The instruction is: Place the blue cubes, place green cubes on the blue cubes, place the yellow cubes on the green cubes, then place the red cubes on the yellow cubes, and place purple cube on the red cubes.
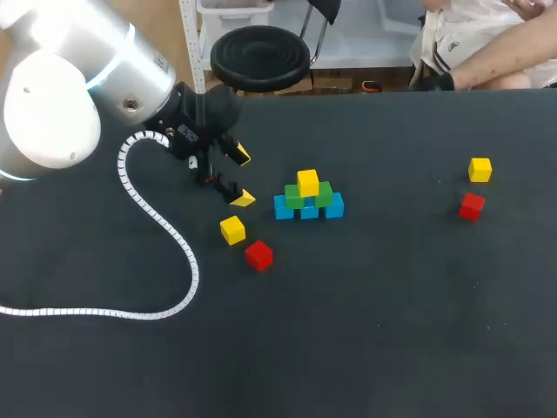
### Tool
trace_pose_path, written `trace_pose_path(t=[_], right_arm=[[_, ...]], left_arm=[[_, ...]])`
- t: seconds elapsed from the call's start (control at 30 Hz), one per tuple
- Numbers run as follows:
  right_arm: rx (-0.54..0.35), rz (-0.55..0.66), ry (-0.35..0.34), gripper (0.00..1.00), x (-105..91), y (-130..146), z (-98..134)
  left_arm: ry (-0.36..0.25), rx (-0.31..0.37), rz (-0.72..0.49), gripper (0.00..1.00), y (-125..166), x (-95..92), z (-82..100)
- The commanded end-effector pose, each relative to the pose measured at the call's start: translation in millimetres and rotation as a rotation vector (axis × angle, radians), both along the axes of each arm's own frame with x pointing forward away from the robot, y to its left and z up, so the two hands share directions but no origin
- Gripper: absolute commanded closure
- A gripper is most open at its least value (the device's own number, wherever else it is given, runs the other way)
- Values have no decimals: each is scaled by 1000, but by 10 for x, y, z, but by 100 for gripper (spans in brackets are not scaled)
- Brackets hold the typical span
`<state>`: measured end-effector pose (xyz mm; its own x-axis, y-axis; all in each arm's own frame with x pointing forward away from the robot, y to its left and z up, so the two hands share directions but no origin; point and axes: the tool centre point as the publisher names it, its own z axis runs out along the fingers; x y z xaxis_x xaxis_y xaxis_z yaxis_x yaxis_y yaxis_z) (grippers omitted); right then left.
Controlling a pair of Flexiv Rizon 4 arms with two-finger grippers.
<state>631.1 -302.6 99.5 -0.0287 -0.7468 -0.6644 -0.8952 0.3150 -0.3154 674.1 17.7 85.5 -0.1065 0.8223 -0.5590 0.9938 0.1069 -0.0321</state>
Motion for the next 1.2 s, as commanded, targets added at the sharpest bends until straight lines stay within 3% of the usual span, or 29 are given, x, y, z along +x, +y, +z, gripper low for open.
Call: trace_pose_path(t=[0.03,0.23,0.53,1.2], right_arm=[[27,37,44,0,245,-40,-125],[27,89,82,0,429,-71,-208],[18,181,87,0,667,103,-219],[13,186,96,0,676,151,-272]], left_arm=[[-1,-2,-2,0,9,1,-4],[-1,-2,-2,0,9,1,-4],[-1,-2,-2,0,9,1,-4],[-1,-2,-2,0,9,1,-4]])
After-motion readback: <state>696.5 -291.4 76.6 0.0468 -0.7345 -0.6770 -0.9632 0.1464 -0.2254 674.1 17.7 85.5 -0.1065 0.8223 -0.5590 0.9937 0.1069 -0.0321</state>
